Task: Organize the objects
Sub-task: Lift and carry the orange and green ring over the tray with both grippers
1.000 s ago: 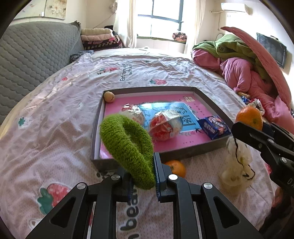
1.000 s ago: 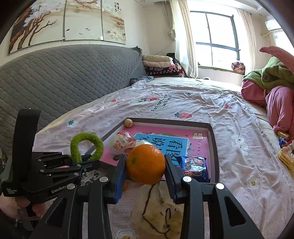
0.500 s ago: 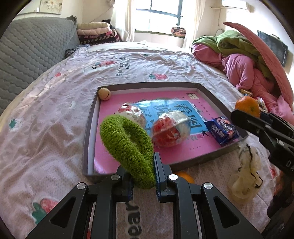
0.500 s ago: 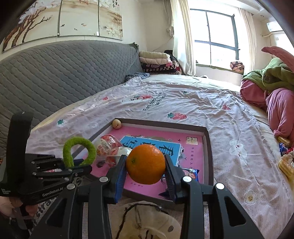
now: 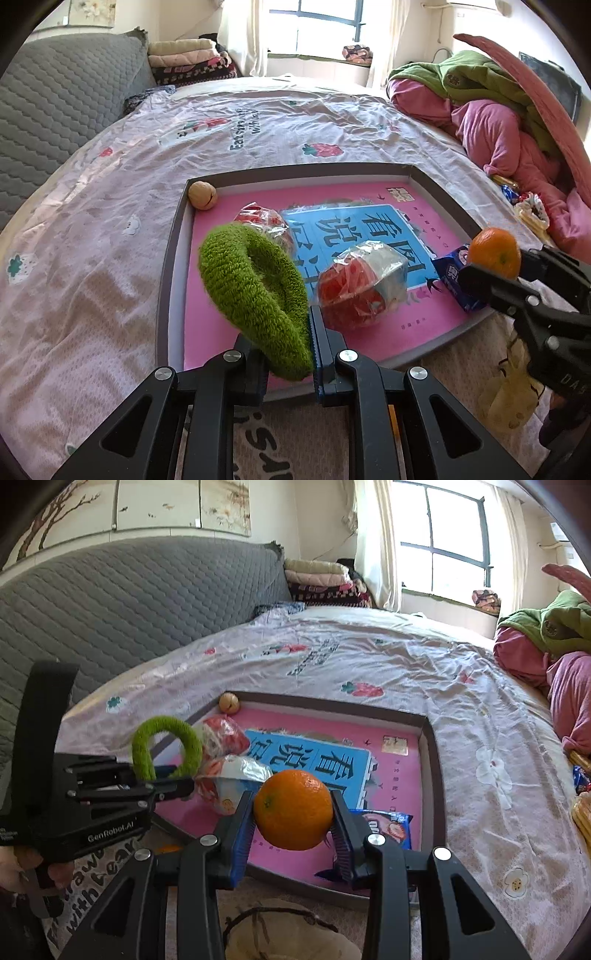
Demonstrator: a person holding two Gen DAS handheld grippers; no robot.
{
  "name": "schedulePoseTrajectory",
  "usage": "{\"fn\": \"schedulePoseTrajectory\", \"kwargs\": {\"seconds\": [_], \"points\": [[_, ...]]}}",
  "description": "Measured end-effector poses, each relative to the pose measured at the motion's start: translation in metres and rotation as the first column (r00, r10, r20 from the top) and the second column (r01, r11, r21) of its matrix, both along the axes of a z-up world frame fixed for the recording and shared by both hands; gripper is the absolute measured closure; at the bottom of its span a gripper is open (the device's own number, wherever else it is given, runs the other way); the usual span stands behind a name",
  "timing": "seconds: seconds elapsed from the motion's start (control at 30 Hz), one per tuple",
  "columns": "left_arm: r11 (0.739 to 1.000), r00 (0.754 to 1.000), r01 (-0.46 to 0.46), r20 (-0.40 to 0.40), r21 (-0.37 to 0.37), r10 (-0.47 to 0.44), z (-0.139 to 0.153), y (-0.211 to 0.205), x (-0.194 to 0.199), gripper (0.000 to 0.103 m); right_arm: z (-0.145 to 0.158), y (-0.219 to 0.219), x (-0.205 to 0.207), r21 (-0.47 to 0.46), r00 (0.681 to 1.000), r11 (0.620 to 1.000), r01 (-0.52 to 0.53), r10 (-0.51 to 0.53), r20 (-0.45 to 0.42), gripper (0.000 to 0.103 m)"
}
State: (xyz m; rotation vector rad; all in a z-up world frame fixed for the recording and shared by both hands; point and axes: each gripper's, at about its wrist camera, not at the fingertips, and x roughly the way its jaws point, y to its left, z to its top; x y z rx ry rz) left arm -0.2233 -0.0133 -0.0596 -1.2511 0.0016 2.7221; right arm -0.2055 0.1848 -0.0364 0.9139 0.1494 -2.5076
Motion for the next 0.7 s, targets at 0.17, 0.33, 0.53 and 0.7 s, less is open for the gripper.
{"fn": "schedulePoseTrajectory", "kwargs": {"seconds": [0.17, 0.33, 0.53, 0.7], "points": [[1.0, 1.0, -0.004, 0.002, 0.005, 0.004, 0.0, -0.001, -0.004, 0.084, -0.008, -0.005, -0.006, 0.023, 0.999, 1.0, -0.015, 0.014, 0.035, 0.063], [1.0, 1.0, 0.001, -0.011, 0.008, -0.001, 0.002, -0.001, -0.006, 0.084, -0.011, -0.009, -0.01, 0.035, 0.999, 0.999, -0.019, 0.018, 0.034, 0.063], [1.0, 1.0, -0.01, -0.011, -0.001, 0.01, -0.001, -0.003, -0.006, 0.084, -0.015, -0.011, -0.01, 0.047, 0.999, 0.999, -0.016, 0.015, 0.038, 0.063], [1.0, 1.0, -0.012, -0.024, -0.001, 0.012, 0.001, -0.003, -0.003, 0.084, -0.015, -0.012, -0.01, 0.059, 1.0, 0.998, -0.007, 0.005, 0.03, 0.063]]}}
